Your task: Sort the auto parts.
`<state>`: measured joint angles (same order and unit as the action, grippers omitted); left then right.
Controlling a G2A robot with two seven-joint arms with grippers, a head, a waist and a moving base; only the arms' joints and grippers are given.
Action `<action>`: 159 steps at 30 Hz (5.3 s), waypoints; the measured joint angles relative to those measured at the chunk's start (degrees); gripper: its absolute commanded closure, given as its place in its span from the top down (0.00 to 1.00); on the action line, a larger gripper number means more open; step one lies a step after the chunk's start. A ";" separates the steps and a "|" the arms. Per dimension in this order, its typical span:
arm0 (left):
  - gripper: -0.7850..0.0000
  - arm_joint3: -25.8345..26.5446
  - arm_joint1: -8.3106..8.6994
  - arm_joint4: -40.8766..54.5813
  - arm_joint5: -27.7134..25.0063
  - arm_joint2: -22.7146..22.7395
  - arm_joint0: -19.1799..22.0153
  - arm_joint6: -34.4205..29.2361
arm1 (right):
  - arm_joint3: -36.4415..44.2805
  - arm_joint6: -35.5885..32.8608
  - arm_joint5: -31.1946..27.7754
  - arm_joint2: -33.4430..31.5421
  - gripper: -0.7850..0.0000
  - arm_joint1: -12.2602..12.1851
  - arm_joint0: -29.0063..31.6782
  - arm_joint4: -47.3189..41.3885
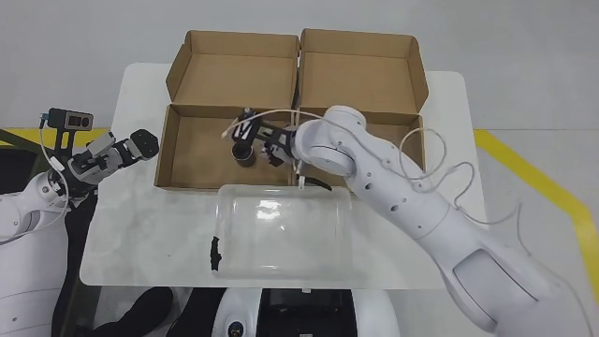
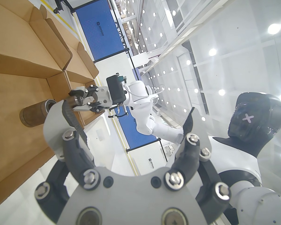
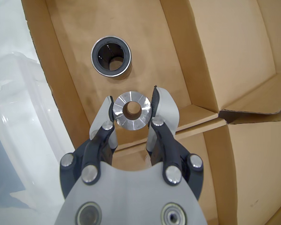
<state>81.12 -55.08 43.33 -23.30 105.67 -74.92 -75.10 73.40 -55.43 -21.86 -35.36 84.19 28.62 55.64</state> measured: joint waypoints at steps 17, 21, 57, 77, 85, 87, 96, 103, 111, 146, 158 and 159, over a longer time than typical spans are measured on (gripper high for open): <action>1.00 0.00 0.00 0.00 0.00 0.00 0.00 0.00 | -8.24 0.54 1.64 3.52 0.18 3.58 -2.59 -0.94; 1.00 0.00 0.00 0.00 0.00 0.00 0.00 0.00 | -9.34 0.22 1.86 4.03 0.29 4.27 -2.87 -0.79; 1.00 0.00 0.00 0.00 0.00 0.00 0.00 0.00 | 13.52 -5.14 1.93 -6.41 0.91 1.47 6.33 5.00; 1.00 0.00 0.00 0.00 0.00 0.00 0.00 0.00 | 37.69 -0.11 -7.97 -30.25 1.00 -5.60 27.60 9.14; 1.00 0.00 0.00 0.00 0.00 0.00 0.00 0.00 | 44.07 7.69 -13.34 -42.91 1.00 -8.03 39.49 8.03; 1.00 0.00 0.00 0.00 0.00 0.00 0.00 0.00 | 45.34 10.14 -14.50 -46.33 1.00 -8.56 42.60 8.15; 1.00 0.00 0.00 0.00 0.00 0.00 0.00 0.00 | 50.80 19.08 -18.17 -59.30 1.00 -10.30 54.42 8.25; 1.00 0.00 0.00 0.00 0.00 0.00 0.00 0.00 | 54.24 23.82 -19.37 -66.95 1.00 -11.14 61.22 7.85; 1.00 0.00 0.00 0.00 0.00 0.00 0.00 0.00 | 55.83 28.51 -20.47 -74.55 1.00 -11.86 66.63 5.84; 1.00 0.00 0.00 0.00 0.00 0.00 0.00 0.00 | 55.68 31.91 -21.93 -78.74 1.00 -12.44 69.96 4.40; 1.00 0.00 0.00 0.00 0.00 0.00 0.00 0.00 | 55.68 31.91 -21.93 -78.74 1.00 -12.44 69.96 4.40; 1.00 0.00 0.00 0.00 0.00 0.00 0.00 0.00 | 55.68 31.91 -21.93 -78.74 1.00 -12.44 69.96 4.40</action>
<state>81.12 -55.08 43.33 -23.30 105.67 -74.92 -75.10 129.08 -23.52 -43.79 -114.10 71.75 98.59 60.04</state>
